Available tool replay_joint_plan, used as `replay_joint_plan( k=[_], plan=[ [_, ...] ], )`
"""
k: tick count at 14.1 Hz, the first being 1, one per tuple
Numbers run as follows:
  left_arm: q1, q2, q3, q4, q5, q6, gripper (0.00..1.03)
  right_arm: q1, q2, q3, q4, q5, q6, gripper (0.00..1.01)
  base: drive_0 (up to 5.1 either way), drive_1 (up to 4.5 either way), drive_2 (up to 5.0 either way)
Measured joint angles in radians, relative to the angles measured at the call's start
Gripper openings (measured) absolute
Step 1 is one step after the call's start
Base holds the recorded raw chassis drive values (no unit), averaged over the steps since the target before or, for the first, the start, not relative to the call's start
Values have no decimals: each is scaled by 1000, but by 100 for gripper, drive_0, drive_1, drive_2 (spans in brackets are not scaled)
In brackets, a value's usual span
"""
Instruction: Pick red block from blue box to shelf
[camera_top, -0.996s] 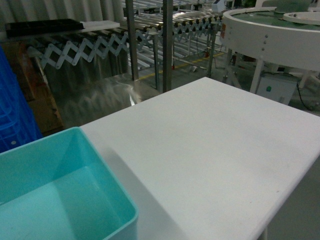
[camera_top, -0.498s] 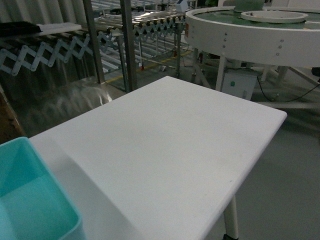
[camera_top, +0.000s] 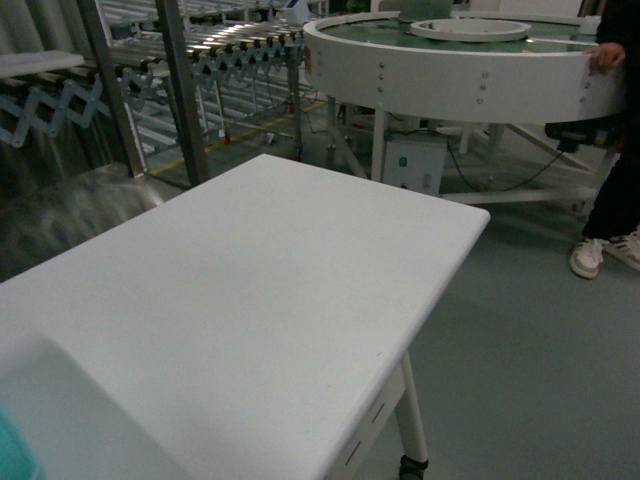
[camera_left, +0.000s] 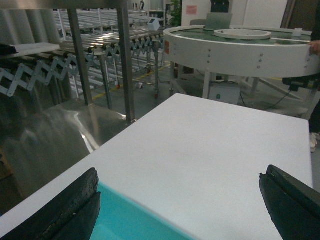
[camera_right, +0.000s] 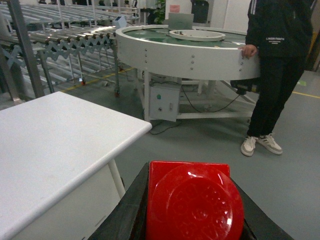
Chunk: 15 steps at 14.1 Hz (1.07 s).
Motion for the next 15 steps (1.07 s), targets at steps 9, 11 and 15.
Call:
replay_joint_plan(
  k=[9,11,15],
  plan=[
    [0,0,0,0,0,0,98,0,0,0,0,0,0,27,-152,-152,-152],
    [0,0,0,0,0,0,98,0,0,0,0,0,0,27,-161,-161,-161],
    [0,0,0,0,0,0,98,0,0,0,0,0,0,27,-150,-150,-150]
  ],
)
